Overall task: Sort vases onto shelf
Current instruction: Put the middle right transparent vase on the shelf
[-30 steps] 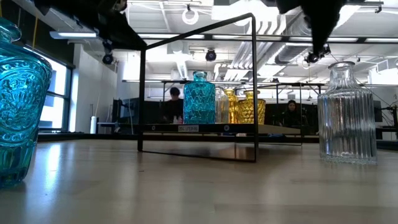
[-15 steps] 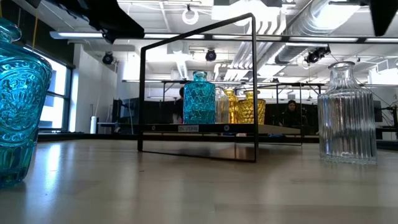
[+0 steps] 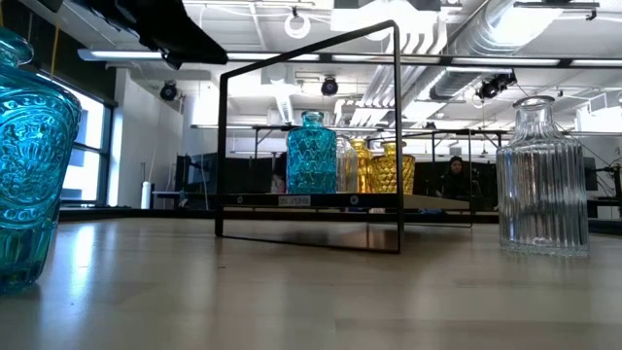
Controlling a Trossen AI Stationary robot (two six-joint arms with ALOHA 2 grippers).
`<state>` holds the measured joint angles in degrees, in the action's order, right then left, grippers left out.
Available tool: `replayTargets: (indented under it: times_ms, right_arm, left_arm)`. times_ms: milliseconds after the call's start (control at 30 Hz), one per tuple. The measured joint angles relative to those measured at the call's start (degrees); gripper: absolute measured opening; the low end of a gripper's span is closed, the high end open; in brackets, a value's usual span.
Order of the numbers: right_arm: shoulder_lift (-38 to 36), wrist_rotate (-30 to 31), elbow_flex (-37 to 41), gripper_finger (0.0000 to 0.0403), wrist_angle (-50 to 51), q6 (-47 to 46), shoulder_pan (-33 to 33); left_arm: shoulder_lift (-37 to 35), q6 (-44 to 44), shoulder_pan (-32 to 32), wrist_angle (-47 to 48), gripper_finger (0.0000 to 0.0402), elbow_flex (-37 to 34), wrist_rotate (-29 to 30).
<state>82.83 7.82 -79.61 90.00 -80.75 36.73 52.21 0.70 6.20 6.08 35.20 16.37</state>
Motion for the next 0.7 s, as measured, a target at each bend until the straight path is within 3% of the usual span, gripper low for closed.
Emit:
replayTargets:
  times_ms: [400,700]
  right_arm:
    - [0.02,-4.72,0.0,0.0,0.02,-14.73,6.38]
    - [0.02,-11.07,0.0,0.0,-0.48,-15.88,8.07]
  left_arm:
    - [1.63,-1.52,-0.02,-3.22,0.0071,0.0,0.8]
    - [1.63,-2.03,-0.02,-2.97,0.0071,0.0,0.8]
